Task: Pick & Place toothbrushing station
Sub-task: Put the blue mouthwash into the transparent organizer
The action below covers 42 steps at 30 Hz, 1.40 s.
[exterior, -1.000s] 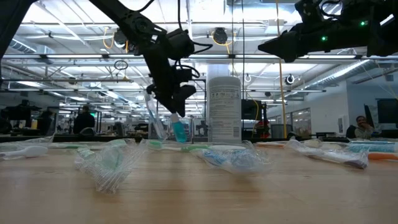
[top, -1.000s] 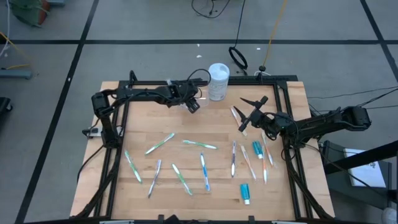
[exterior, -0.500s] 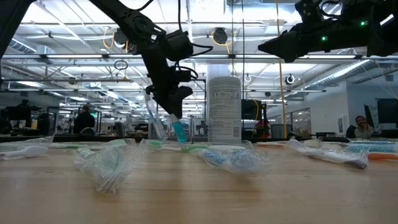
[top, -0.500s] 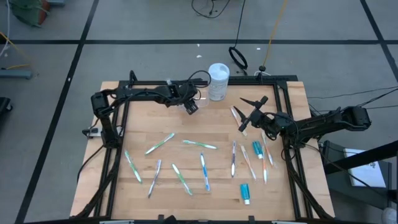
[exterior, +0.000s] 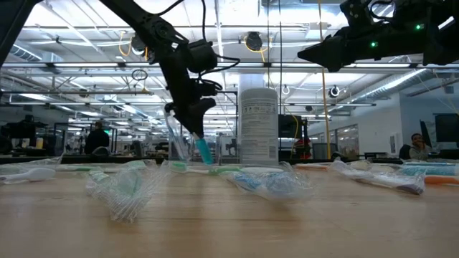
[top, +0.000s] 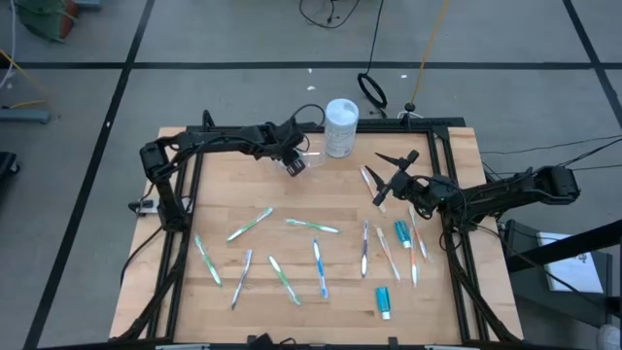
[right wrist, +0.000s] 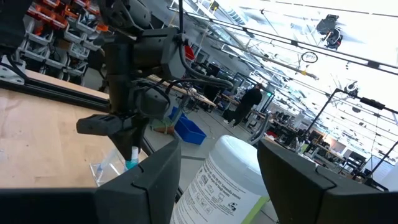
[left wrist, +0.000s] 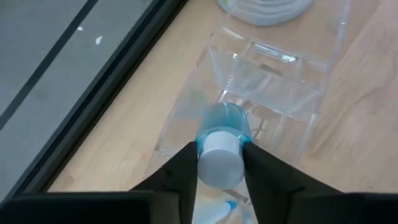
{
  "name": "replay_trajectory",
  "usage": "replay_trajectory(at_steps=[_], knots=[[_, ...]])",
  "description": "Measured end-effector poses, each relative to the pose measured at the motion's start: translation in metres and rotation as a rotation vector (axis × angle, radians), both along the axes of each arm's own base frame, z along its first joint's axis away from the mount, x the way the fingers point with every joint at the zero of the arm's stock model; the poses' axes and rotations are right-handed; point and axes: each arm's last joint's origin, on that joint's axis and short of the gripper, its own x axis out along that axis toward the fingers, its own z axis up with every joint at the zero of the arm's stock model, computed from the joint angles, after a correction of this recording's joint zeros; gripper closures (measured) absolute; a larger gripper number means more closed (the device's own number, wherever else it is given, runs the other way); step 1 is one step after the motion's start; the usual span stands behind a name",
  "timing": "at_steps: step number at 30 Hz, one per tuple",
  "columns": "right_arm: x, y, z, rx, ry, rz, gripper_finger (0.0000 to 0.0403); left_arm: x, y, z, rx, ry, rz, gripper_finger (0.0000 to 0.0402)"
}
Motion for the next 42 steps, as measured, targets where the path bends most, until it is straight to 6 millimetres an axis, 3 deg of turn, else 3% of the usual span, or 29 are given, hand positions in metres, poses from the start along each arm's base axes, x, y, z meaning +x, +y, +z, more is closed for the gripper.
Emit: replay_trajectory(at_steps=[4, 10, 18, 25, 30, 37, 42], knots=[[0.0, 0.0, 0.0, 0.0, -0.001, 0.0, 0.0195, 0.005, 0.003, 0.008, 0.002, -0.01, -0.011, 0.0301], [0.0, 0.0, 0.0, 0.0, -0.002, 0.0, 0.0195, 0.015, 0.01, 0.034, 0.042, -0.077, -0.035, 0.0285], [0.0, 0.0, 0.0, 0.0, 0.001, 0.0, 0.0195, 0.008, 0.028, 0.057, -0.044, -0.114, -0.055, 0.0297], [0.0, 0.0, 0.001, 0.0, -0.015, 0.0, 0.0195, -0.002, 0.042, 0.061, -0.1, -0.14, -0.082, 0.0297], [-0.001, 0.0, 0.003, -0.001, -0.03, 0.0, 0.0195, -0.001, 0.034, 0.059, -0.062, -0.059, -0.158, 0.0297], [-0.001, 0.0, 0.003, -0.015, -0.019, -0.004, 0.0195, 0.012, 0.012, 0.059, 0.105, 0.082, -0.49, 0.0297], [-0.001, 0.0, 0.003, -0.014, -0.019, -0.004, 0.0195, 0.016, 0.007, 0.056, 0.137, 0.133, -0.631, 0.0297]])
